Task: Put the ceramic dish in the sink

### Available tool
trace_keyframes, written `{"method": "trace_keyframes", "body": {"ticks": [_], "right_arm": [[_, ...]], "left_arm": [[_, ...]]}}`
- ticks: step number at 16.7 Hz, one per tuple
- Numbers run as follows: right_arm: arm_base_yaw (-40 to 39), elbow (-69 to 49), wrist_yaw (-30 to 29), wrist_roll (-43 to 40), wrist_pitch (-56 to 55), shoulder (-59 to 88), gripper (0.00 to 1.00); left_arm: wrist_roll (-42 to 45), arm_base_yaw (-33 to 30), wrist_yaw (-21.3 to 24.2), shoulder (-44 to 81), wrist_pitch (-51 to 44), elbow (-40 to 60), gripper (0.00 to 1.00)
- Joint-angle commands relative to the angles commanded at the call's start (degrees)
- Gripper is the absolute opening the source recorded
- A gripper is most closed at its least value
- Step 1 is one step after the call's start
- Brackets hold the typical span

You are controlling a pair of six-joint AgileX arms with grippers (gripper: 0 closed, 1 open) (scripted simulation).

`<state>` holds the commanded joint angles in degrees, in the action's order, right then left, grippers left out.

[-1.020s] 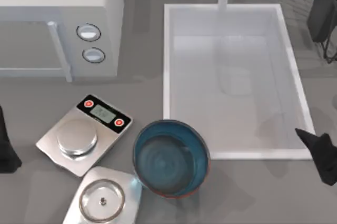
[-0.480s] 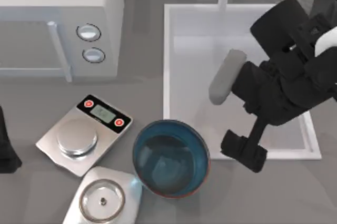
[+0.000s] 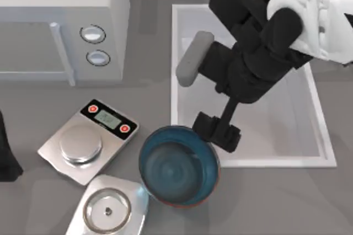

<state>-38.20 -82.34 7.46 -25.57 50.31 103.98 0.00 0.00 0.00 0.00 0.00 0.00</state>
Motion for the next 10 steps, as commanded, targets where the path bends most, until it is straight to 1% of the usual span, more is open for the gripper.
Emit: {"method": "trace_keyframes", "body": {"ticks": [7, 10], "right_arm": [[0.19, -0.67, -0.13, 0.07, -0.04, 0.40, 1.00], [-0.40, 0.63, -0.33, 0.47, -4.03, 3.36, 1.00]], "left_arm": [[0.00, 0.00, 0.00, 0.00, 0.00, 0.00, 1.00], [0.00, 0.00, 0.00, 0.00, 0.00, 0.00, 1.00]]}}
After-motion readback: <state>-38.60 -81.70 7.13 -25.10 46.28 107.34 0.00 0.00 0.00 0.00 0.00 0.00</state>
